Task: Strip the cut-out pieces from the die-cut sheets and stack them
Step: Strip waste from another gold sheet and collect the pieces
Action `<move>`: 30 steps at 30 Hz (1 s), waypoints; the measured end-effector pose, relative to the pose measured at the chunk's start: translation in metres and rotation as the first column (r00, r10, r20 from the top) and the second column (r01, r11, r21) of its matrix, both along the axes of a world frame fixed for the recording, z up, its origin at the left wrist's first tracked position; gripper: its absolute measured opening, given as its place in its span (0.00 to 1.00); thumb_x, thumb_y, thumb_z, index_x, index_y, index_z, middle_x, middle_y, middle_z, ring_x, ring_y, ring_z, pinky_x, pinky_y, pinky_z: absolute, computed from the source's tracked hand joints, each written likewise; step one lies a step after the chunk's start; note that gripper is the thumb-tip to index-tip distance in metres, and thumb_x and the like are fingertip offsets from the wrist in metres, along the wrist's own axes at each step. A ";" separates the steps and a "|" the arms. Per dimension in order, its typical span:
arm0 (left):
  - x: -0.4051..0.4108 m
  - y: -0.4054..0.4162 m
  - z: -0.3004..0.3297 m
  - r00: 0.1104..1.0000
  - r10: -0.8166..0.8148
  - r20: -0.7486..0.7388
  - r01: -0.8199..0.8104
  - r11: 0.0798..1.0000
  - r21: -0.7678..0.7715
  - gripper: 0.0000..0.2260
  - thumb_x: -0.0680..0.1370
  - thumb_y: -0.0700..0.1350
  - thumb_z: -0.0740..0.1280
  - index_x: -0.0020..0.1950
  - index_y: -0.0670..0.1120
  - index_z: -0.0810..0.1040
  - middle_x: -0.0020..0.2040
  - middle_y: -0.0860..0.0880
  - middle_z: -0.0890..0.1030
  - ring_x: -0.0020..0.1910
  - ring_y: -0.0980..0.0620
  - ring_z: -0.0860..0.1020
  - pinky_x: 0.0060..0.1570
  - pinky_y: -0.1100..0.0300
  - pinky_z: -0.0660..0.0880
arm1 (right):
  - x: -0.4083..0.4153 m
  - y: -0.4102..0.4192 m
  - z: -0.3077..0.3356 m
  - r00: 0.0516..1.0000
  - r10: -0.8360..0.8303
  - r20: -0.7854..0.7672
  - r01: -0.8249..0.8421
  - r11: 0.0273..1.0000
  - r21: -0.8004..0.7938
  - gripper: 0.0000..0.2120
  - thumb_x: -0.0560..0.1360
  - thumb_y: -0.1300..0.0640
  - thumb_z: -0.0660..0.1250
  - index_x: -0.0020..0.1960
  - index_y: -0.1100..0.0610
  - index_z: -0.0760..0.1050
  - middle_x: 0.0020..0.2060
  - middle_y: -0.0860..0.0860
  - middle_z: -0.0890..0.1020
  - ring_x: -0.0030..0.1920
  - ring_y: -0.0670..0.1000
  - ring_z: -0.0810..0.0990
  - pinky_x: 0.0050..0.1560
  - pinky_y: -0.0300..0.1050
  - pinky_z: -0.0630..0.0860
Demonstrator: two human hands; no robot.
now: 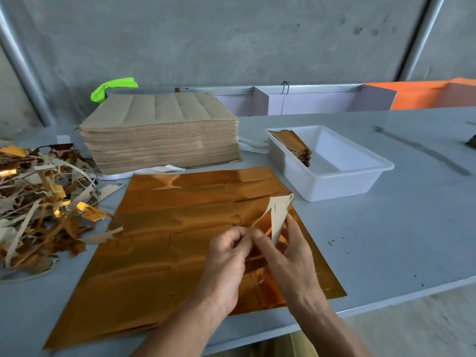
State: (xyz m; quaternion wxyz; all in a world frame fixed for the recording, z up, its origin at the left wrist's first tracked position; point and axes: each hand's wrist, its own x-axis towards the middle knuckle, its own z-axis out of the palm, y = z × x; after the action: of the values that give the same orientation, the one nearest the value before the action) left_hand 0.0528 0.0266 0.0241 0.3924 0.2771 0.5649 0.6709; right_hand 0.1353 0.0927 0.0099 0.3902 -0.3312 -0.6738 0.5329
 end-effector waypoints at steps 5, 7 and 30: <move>-0.005 0.002 0.007 0.983 0.118 0.143 -0.119 0.993 0.000 0.10 0.81 0.42 0.59 0.47 0.39 0.77 0.40 0.42 0.84 0.35 0.46 0.84 0.28 0.60 0.78 | 0.005 0.004 -0.006 0.996 -0.048 -0.076 0.030 0.973 -0.227 0.16 0.82 0.56 0.54 0.43 0.52 0.78 0.38 0.54 0.83 0.44 0.57 0.83 0.46 0.52 0.82; -0.008 0.003 0.010 0.977 0.168 0.128 -0.168 0.986 -0.012 0.10 0.82 0.42 0.58 0.49 0.40 0.77 0.39 0.43 0.84 0.32 0.48 0.83 0.25 0.62 0.75 | 0.009 0.006 -0.003 0.991 -0.053 -0.122 0.003 0.923 -0.384 0.19 0.82 0.52 0.56 0.39 0.50 0.81 0.36 0.52 0.84 0.40 0.54 0.84 0.42 0.49 0.81; -0.029 0.019 0.012 0.128 0.000 -0.992 -0.403 0.914 -0.052 0.13 0.79 0.57 0.52 0.40 0.52 0.68 0.28 0.57 0.67 0.25 0.61 0.68 0.24 0.72 0.60 | 0.046 0.042 -0.003 0.919 -0.181 0.350 0.183 0.983 0.027 0.09 0.81 0.54 0.58 0.47 0.57 0.74 0.42 0.53 0.80 0.41 0.54 0.79 0.42 0.48 0.78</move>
State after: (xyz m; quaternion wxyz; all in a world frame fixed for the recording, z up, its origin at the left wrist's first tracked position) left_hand 0.0240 0.0457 0.0361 -0.1252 0.4982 0.8111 0.2797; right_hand 0.1810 0.1349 0.0069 0.3106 -0.4831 -0.6974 0.4288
